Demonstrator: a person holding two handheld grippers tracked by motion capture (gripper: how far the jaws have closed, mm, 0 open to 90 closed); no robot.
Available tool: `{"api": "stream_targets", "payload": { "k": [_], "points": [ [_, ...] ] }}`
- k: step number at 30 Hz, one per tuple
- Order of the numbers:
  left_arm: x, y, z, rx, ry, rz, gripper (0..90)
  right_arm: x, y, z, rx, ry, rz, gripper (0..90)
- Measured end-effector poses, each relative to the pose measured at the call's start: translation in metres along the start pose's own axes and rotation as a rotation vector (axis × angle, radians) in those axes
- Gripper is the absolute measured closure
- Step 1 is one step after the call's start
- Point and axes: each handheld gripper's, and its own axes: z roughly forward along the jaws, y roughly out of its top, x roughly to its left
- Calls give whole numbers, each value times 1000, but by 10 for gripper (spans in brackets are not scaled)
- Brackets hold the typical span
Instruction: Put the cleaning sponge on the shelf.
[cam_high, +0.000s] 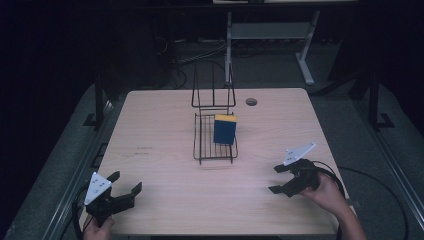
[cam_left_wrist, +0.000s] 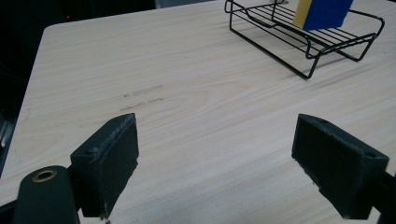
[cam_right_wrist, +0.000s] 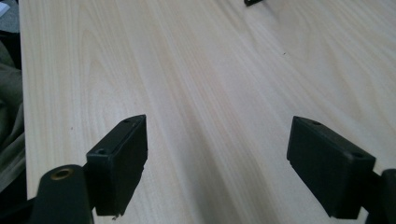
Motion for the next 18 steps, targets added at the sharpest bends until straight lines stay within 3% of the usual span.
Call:
{"api": "stream_targets", "payload": {
  "k": [11, 18],
  "points": [
    [-1, 0, 1, 3, -4, 3, 141, 7, -15, 0, -1, -8, 9, 199],
    [-1, 0, 1, 3, -2, 0, 141, 11, -26, 1, -42, -13, 30, 199]
  ]
}}
